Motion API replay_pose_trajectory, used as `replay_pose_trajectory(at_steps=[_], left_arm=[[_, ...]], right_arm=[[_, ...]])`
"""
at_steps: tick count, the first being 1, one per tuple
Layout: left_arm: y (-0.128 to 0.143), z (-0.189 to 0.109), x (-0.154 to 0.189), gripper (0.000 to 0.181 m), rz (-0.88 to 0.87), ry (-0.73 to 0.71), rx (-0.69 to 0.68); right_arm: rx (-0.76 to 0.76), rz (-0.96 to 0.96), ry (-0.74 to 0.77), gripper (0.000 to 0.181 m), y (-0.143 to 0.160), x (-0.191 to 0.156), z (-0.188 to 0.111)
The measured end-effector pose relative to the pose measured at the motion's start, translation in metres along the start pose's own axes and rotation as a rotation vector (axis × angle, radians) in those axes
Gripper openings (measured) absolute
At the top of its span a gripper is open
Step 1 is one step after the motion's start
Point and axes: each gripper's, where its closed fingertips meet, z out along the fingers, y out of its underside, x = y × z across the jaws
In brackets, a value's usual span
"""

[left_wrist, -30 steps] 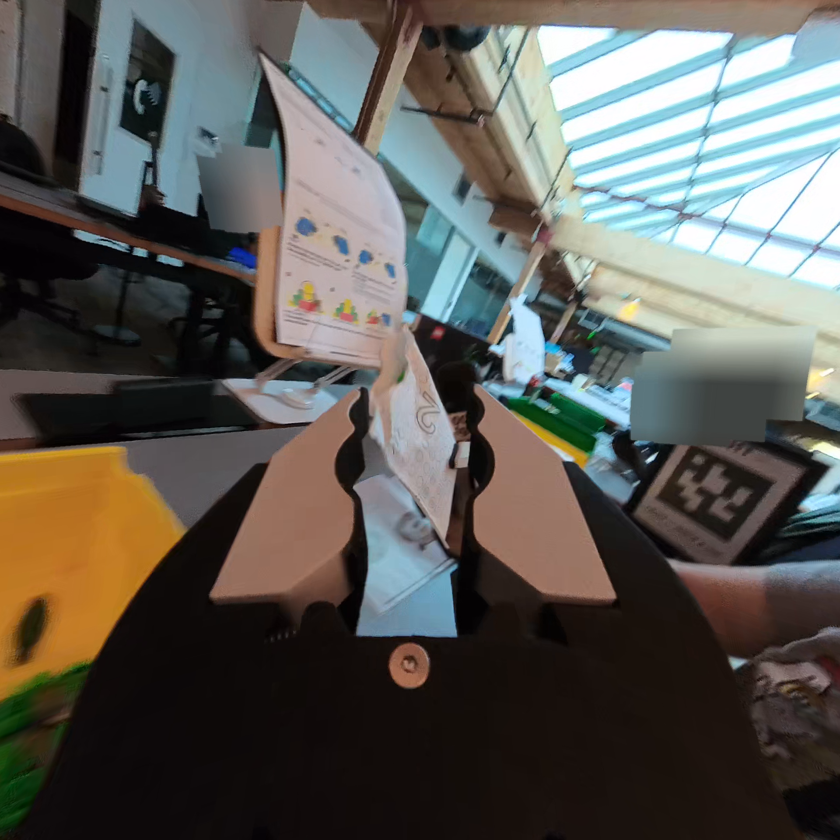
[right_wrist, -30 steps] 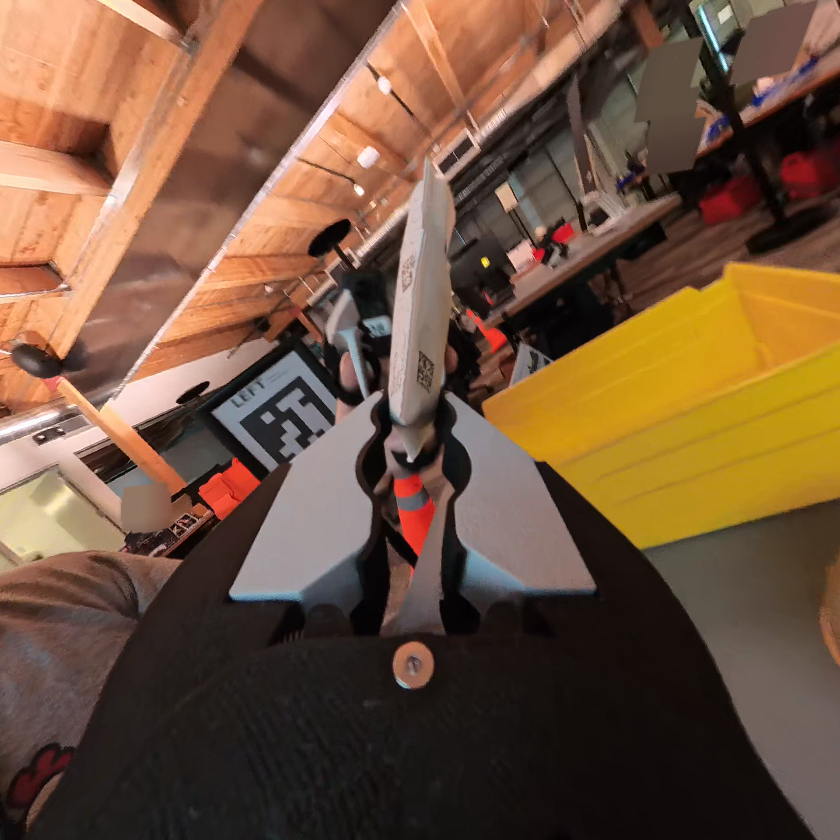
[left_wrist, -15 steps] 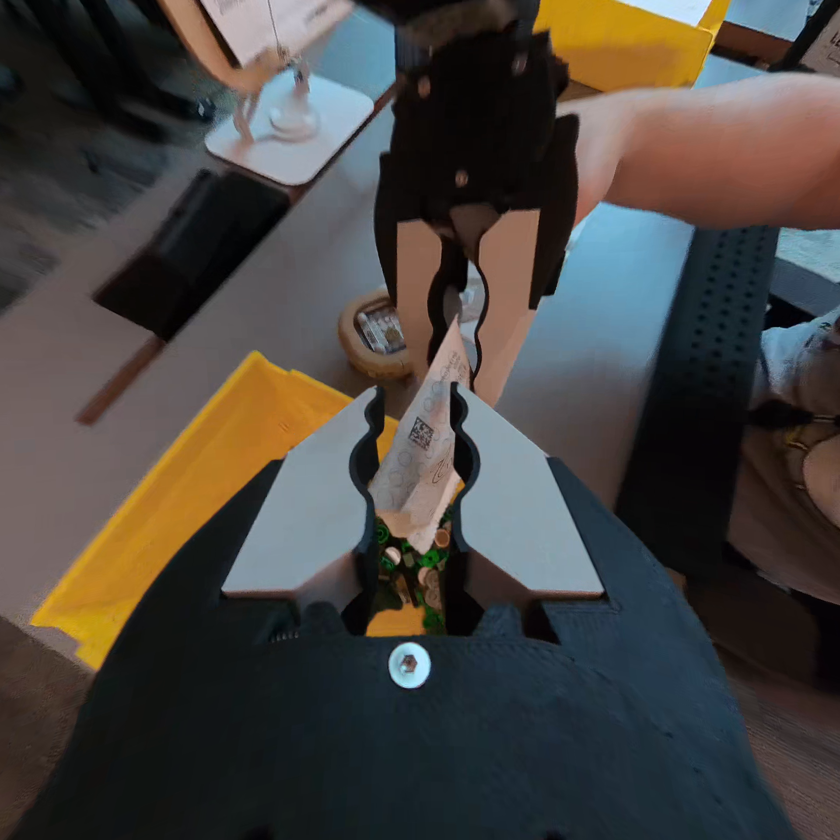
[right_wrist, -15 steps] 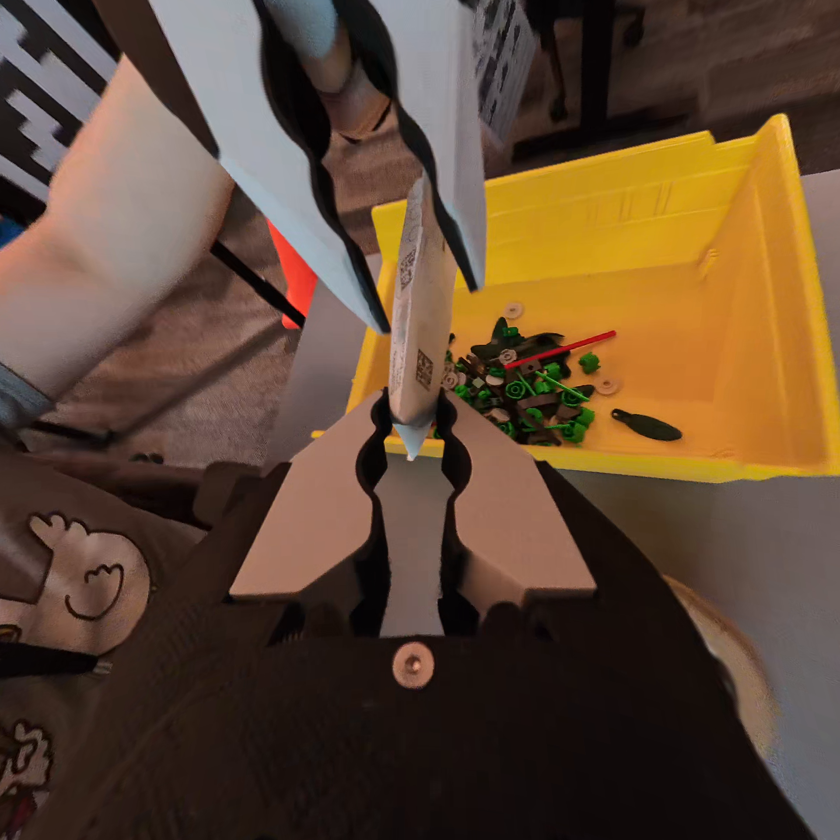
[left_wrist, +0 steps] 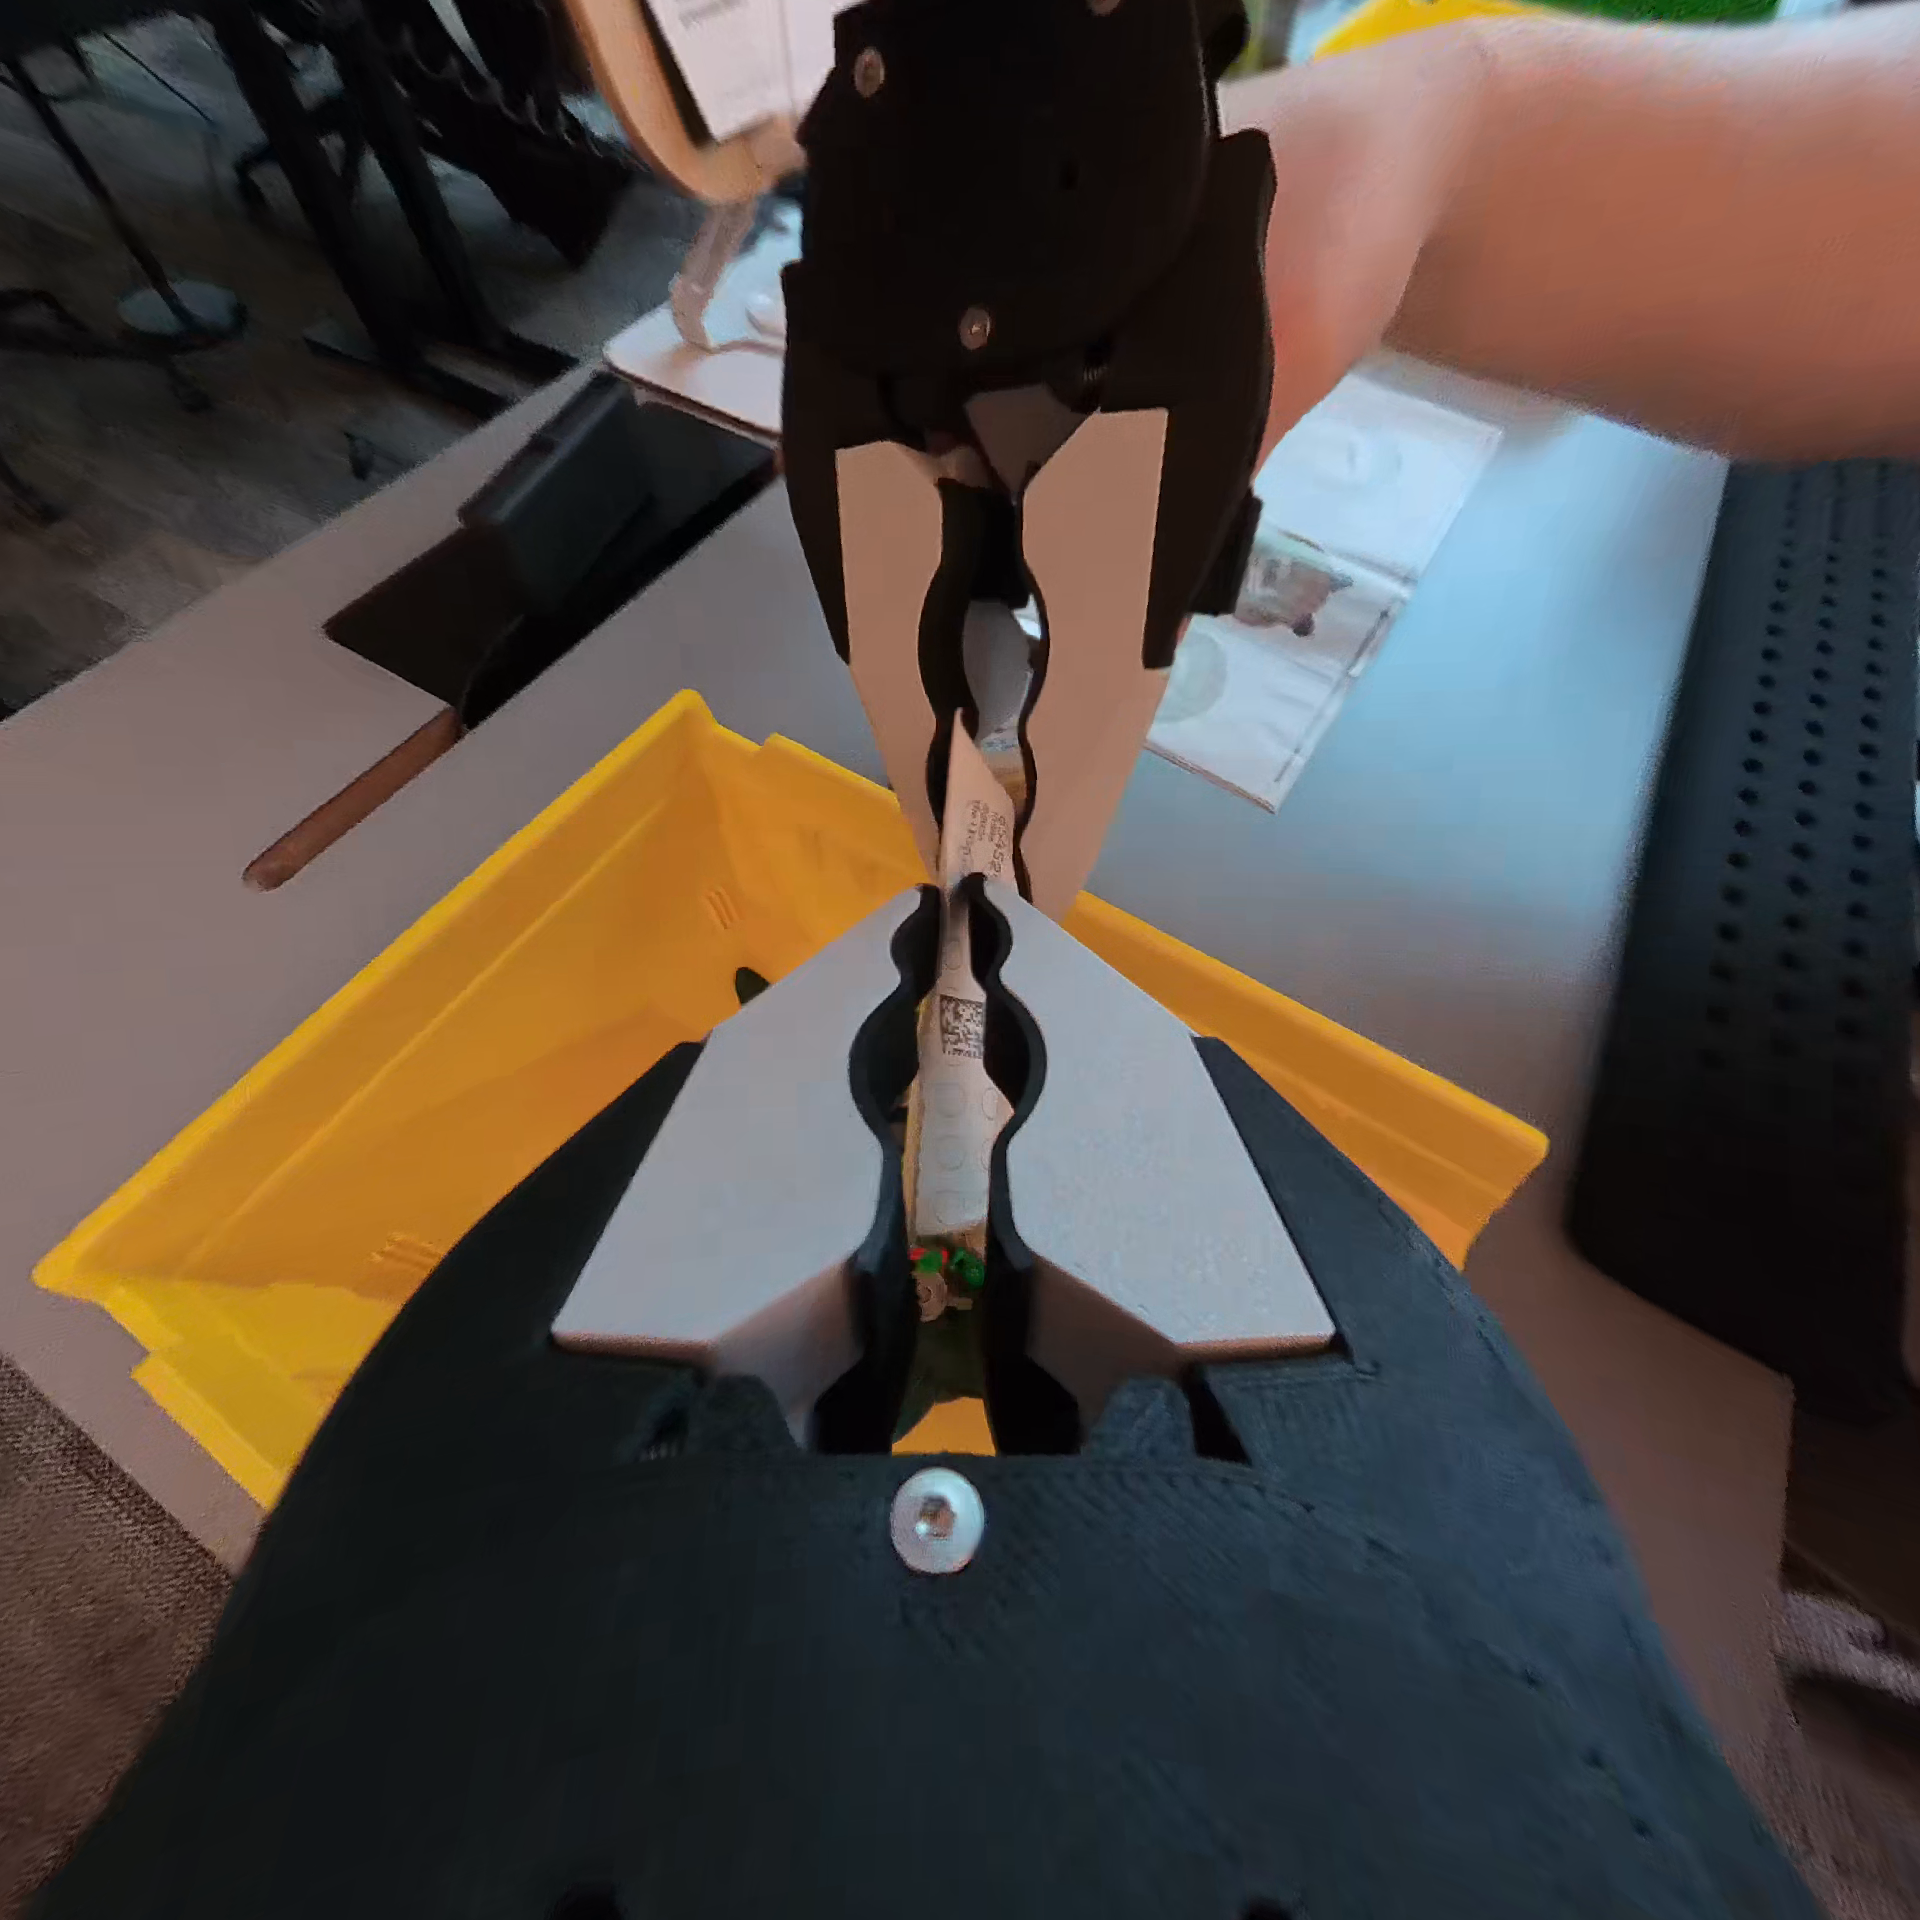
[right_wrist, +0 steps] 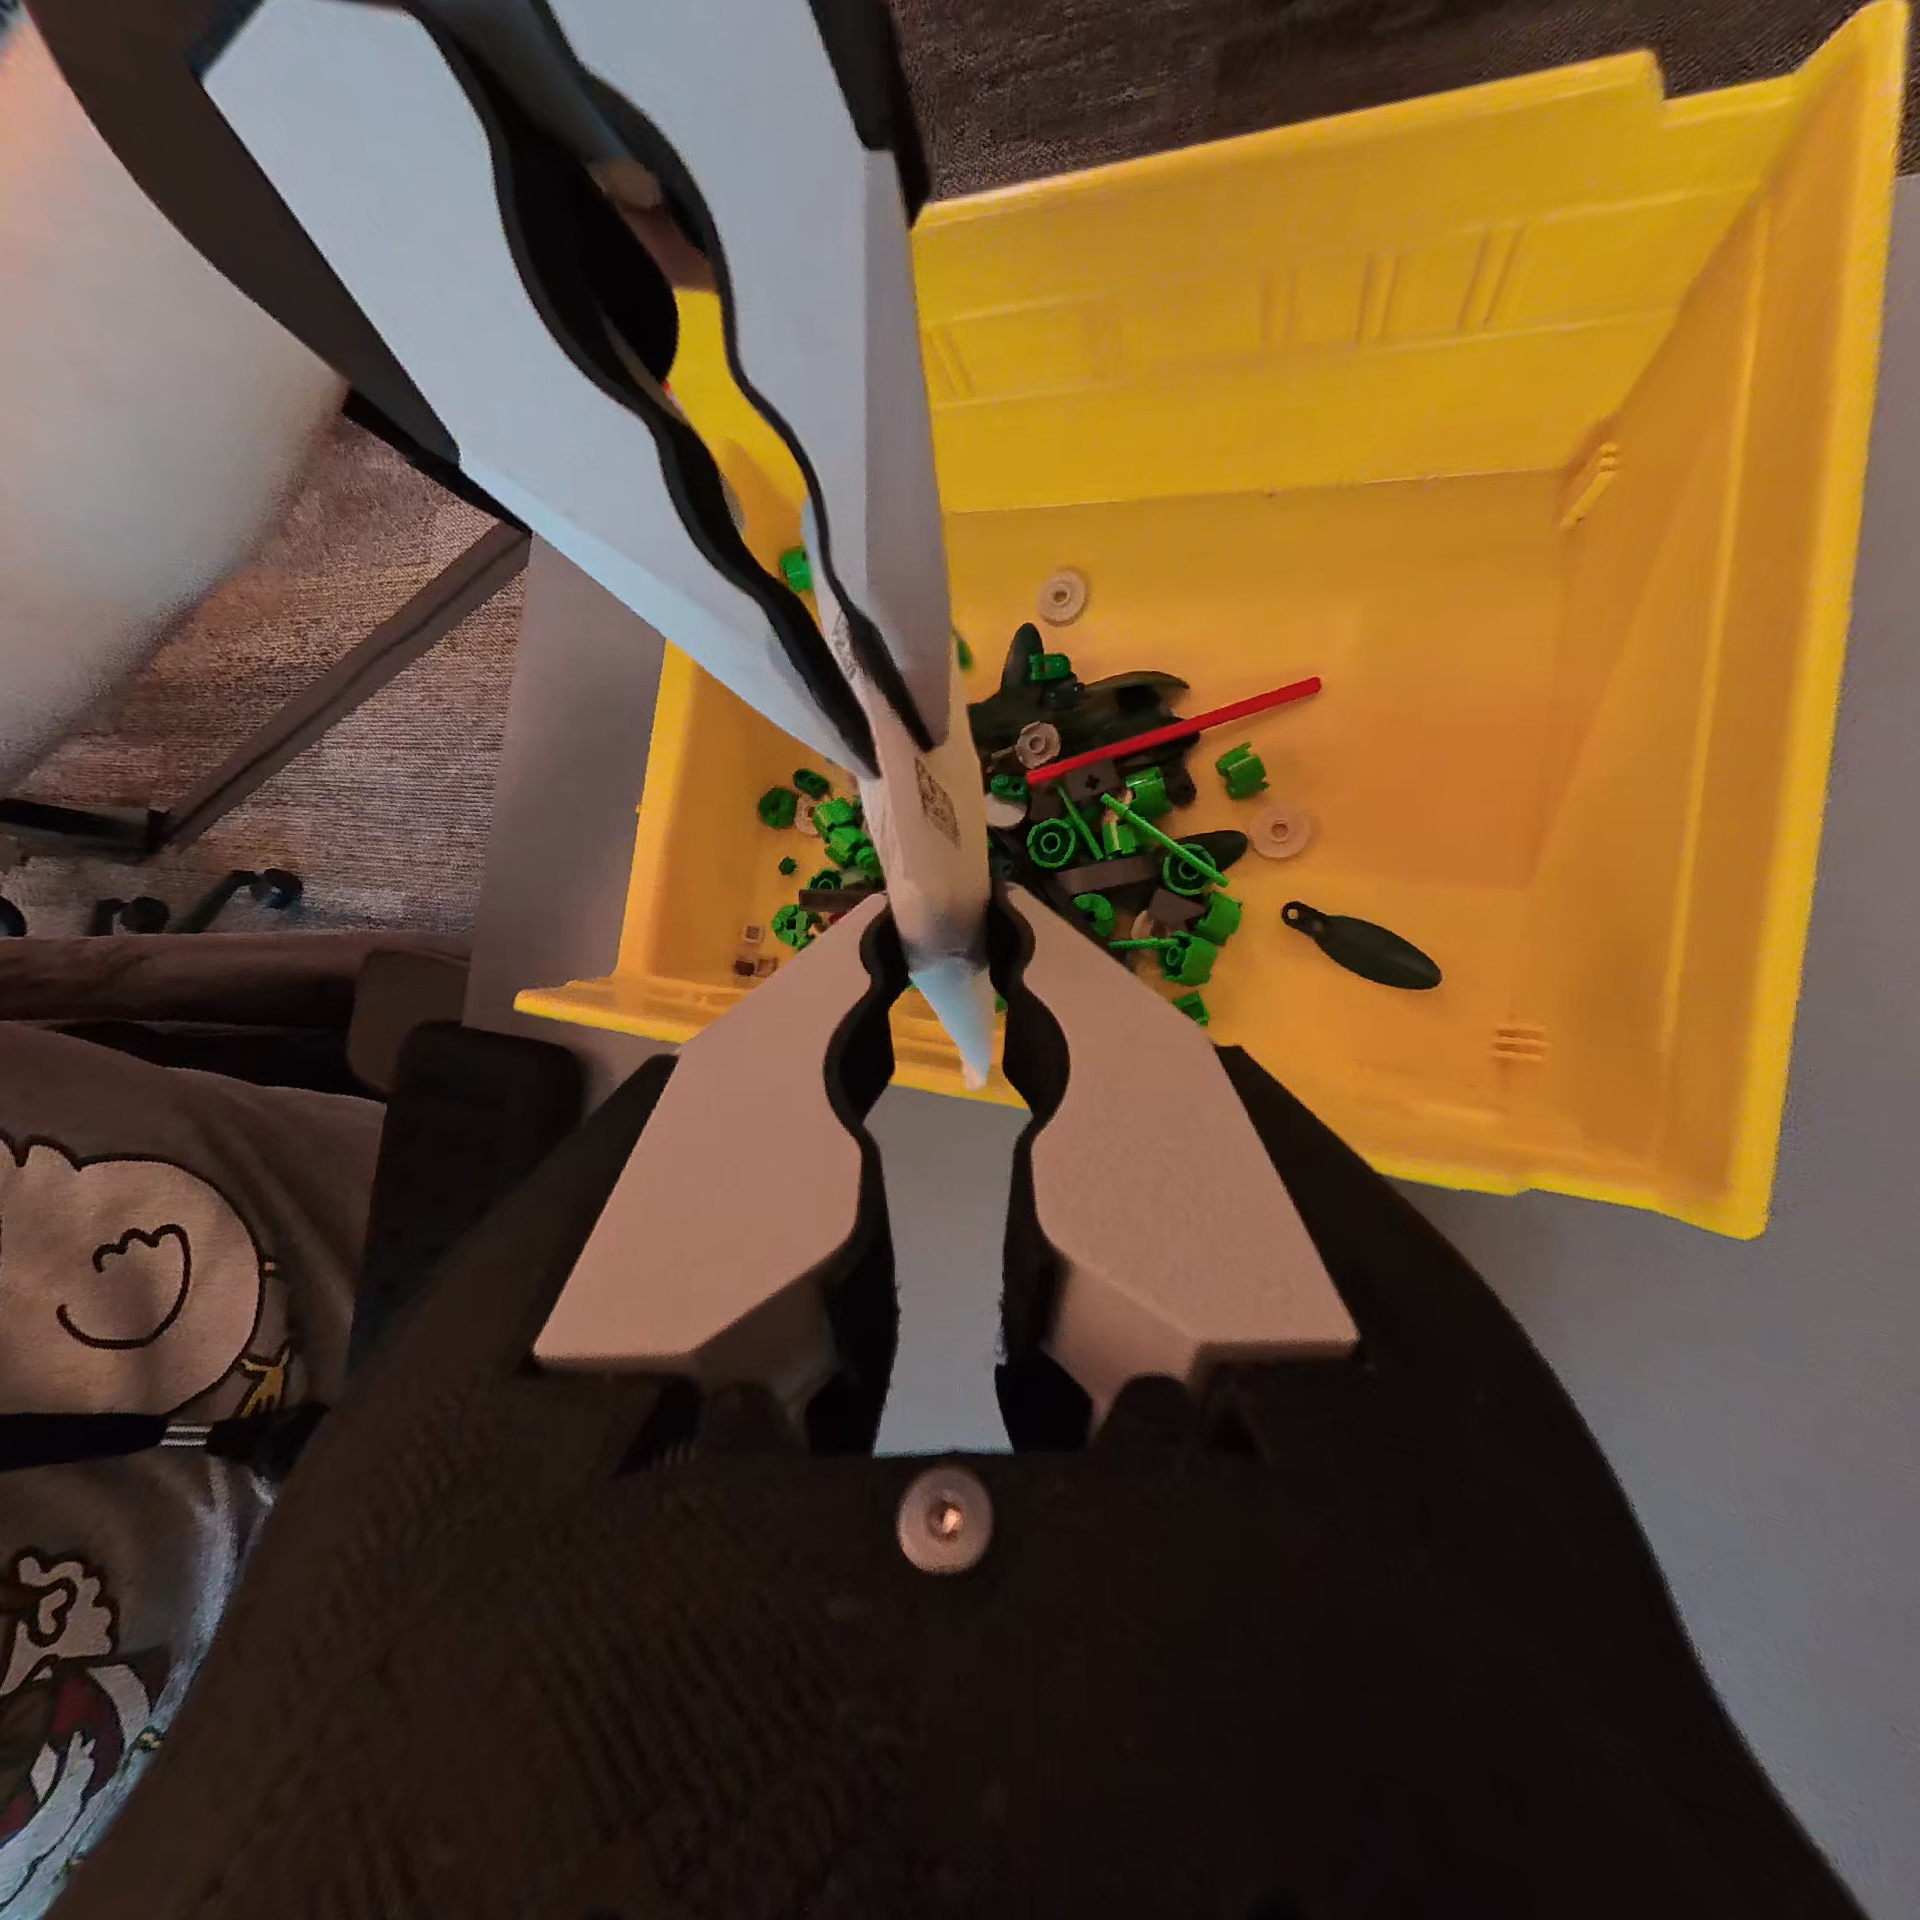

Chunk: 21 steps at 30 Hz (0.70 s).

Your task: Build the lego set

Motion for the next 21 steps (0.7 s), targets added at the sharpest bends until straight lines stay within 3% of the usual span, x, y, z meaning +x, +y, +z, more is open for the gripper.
replay_pose_trajectory(at_steps=[6,15,18,21], left_arm=[[0.007,-0.011,-0.005,0.001,-0.075,-0.085,0.134],[0.005,-0.032,-0.005,0.001,-0.138,-0.129,0.353],[0.002,-0.042,-0.006,0.001,-0.155,-0.13,0.42],[-0.001,-0.05,-0.005,0.001,-0.174,-0.113,0.483]], right_arm=[[0.075,-0.026,-0.017,0.015,-0.009,0.004,0.006],[0.221,-0.078,0.024,0.036,-0.002,0.015,0.005],[0.223,-0.126,0.039,0.033,0.0,0.015,0.007],[0.248,-0.176,0.027,0.007,-0.005,0.009,0.006]])
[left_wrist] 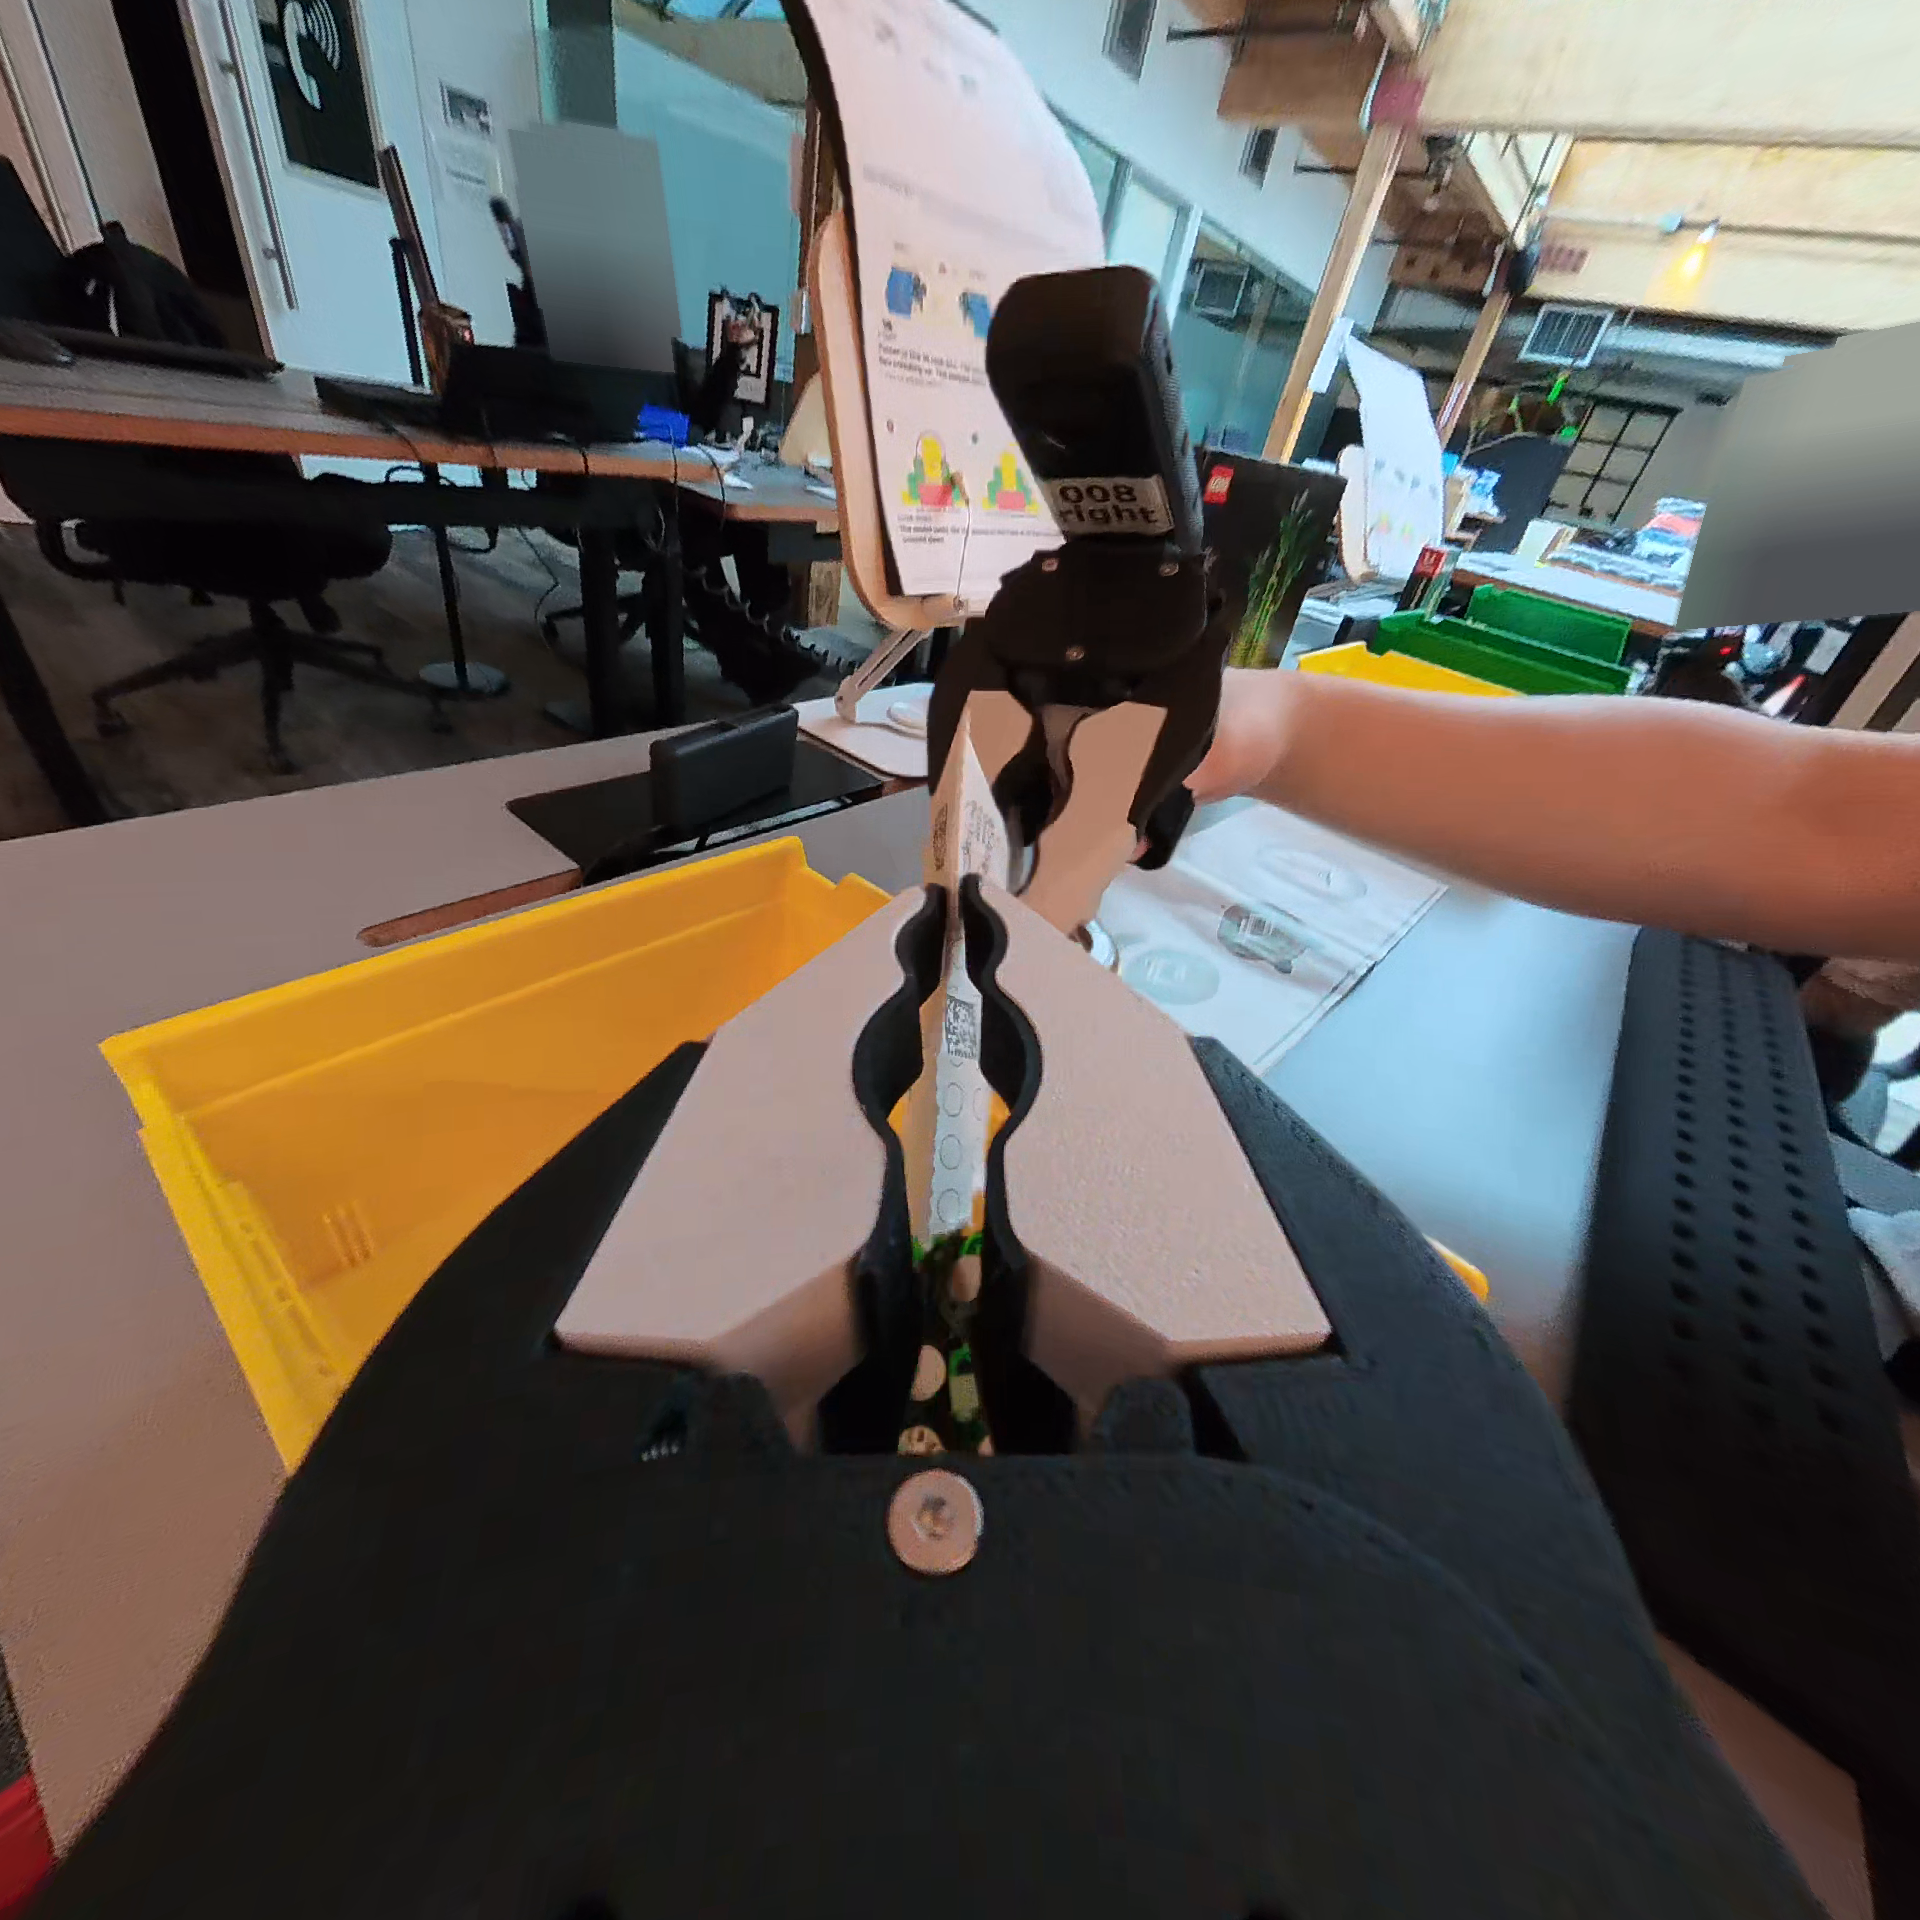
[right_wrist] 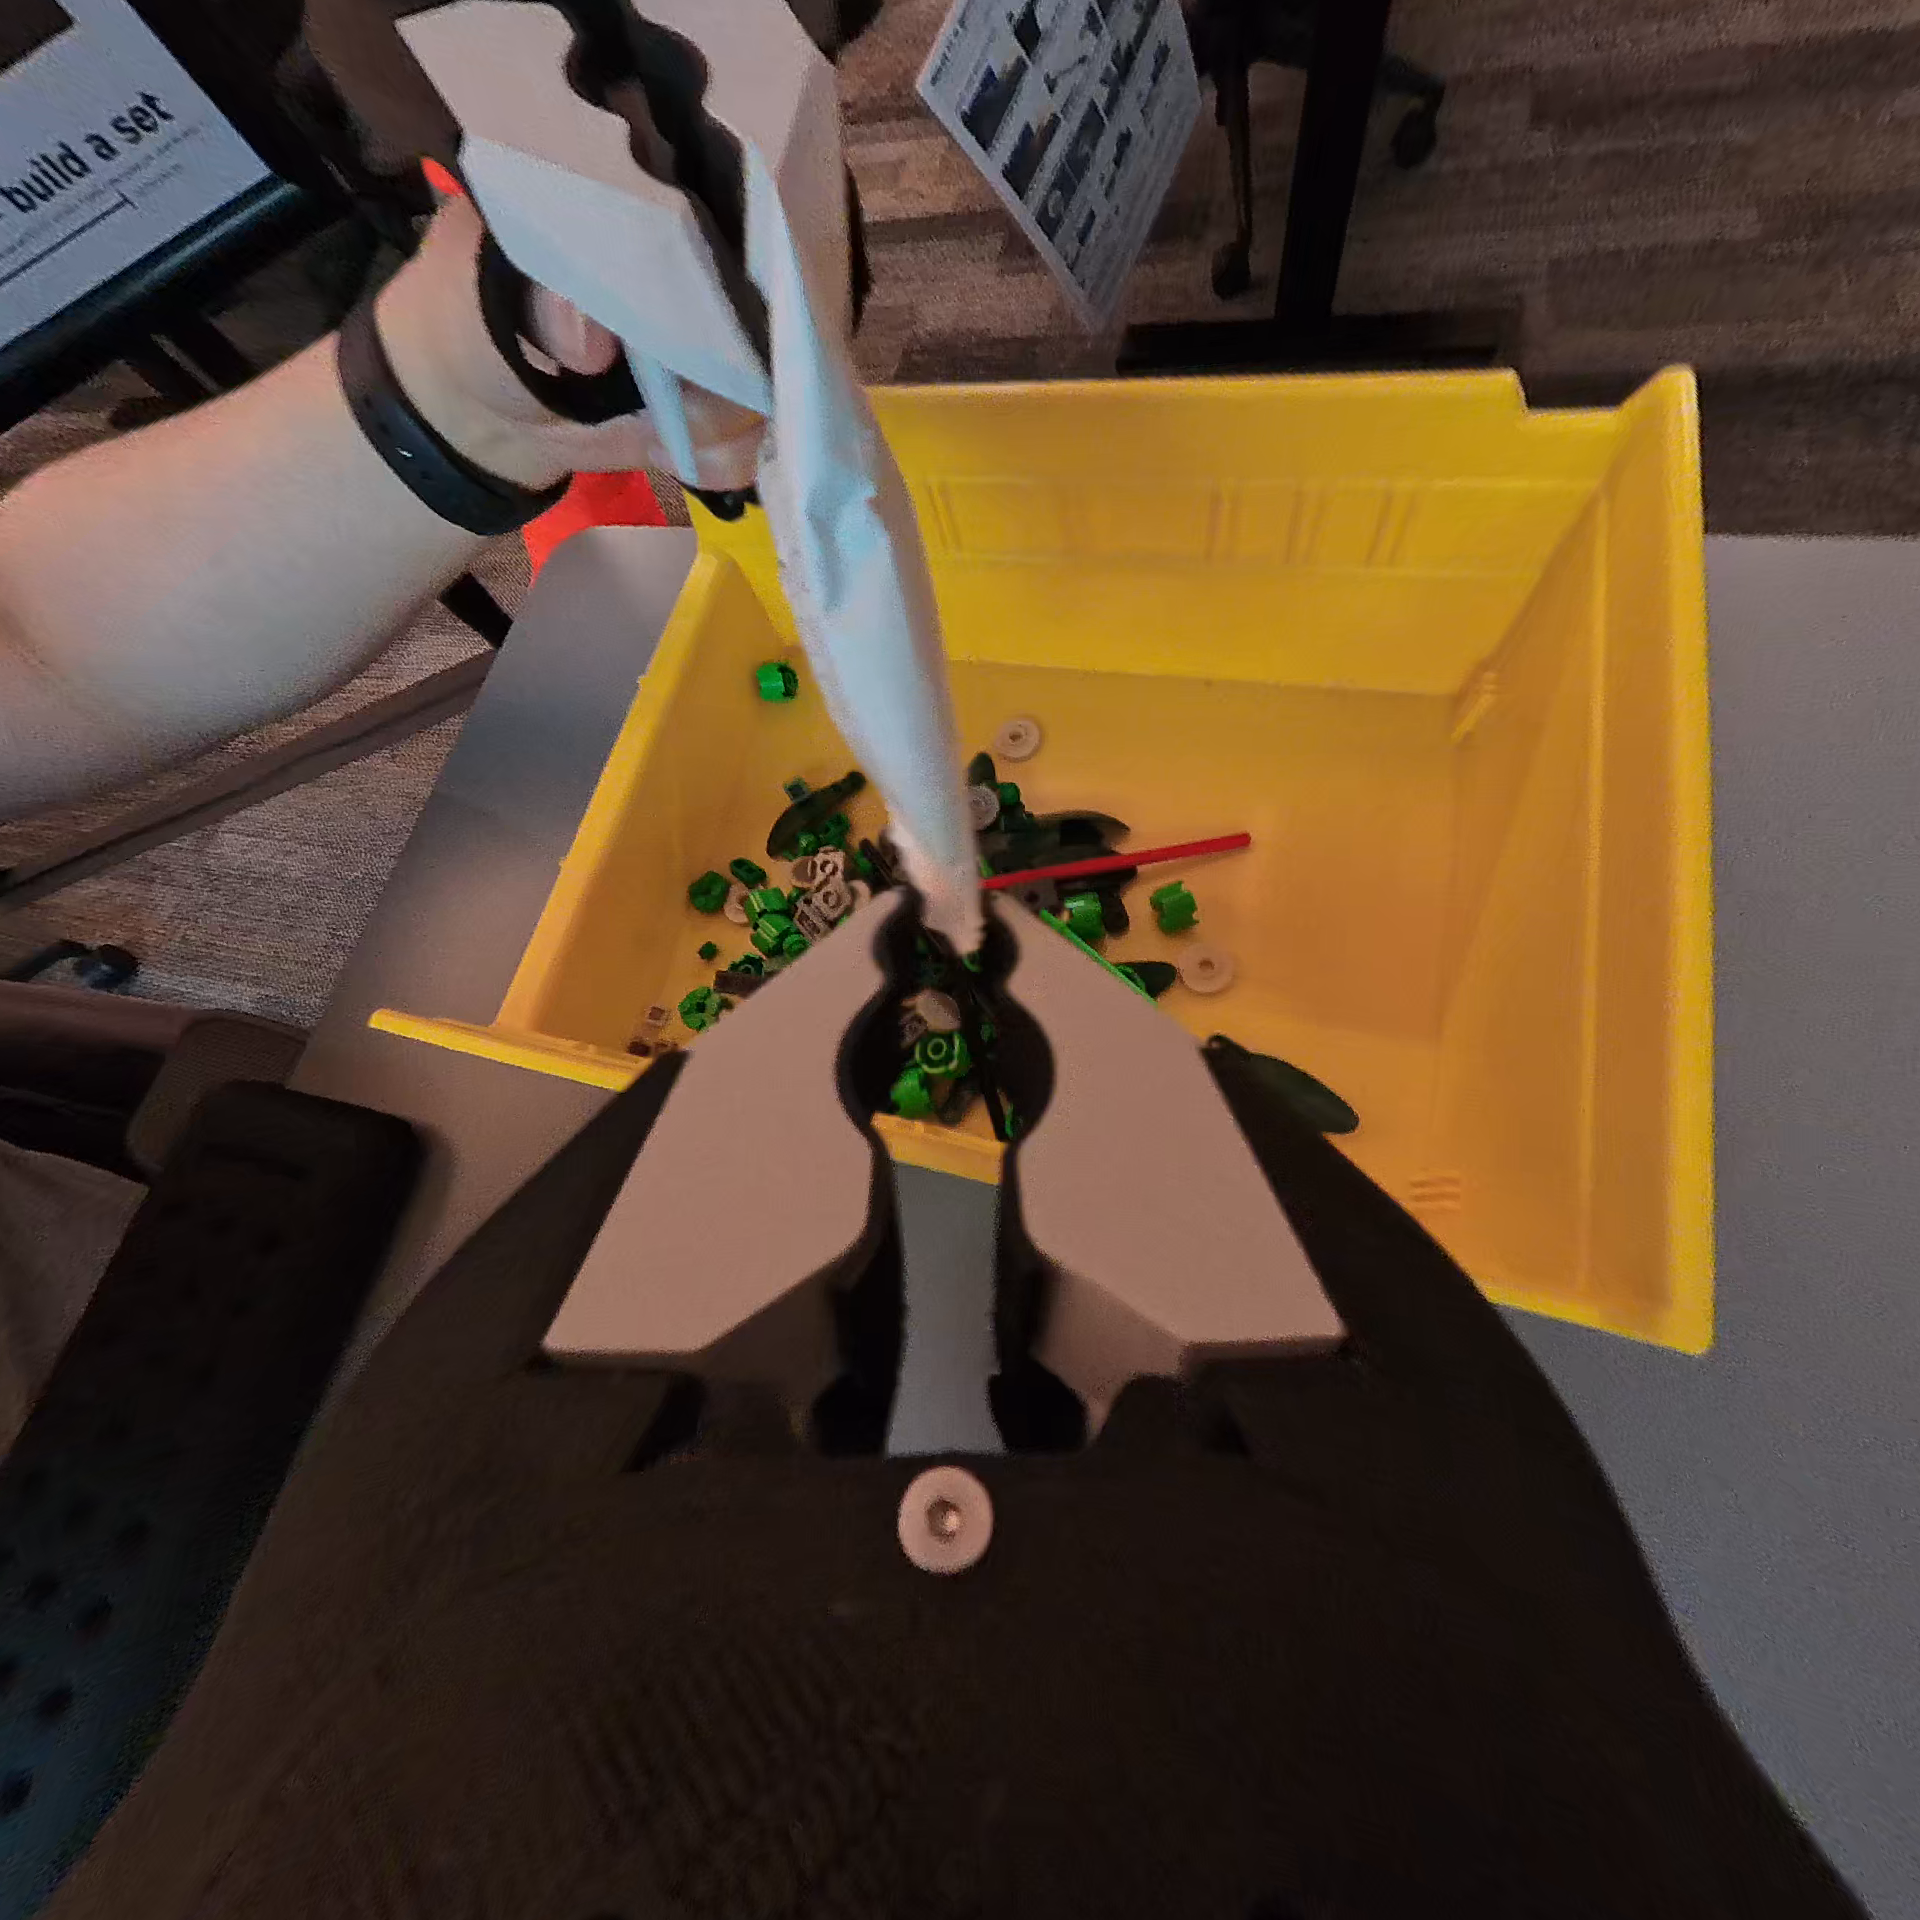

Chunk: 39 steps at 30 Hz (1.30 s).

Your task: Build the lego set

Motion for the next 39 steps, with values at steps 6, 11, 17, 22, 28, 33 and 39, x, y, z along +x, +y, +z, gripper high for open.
replay_pose_trajectory(at_steps=[6,11,17,22,28,33,39], left_arm=[[-0.002,-0.007,0.004,0.001,-0.022,-0.002,-0.001],[0.0,-0.008,0.004,0.0,-0.01,-0.029,-0.02],[-0.008,-0.011,-0.002,0.0,-0.003,-0.055,0.041],[-0.009,-0.011,-0.004,0.001,-0.046,-0.04,0.055],[0.003,-0.01,-0.007,0.008,-0.046,-0.058,-0.051],[0.014,-0.01,-0.006,0.013,0.085,-0.103,-0.169],[0.033,-0.012,-0.01,0.002,0.175,-0.15,-0.324]], right_arm=[[0.025,-0.047,-0.065,0.0,-0.003,-0.015,-0.002],[0.033,-0.028,-0.061,0.0,-0.003,-0.013,0.001],[0.186,0.111,-0.088,0.006,-0.02,-0.007,-0.002],[0.23,0.063,-0.052,0.0,-0.024,-0.004,-0.007],[0.122,0.039,0.021,0.0,-0.014,0.002,-0.008],[0.032,-0.013,0.055,0.0,-0.008,0.001,-0.006],[-0.101,-0.09,0.128,0.0,0.004,0.006,-0.002]])
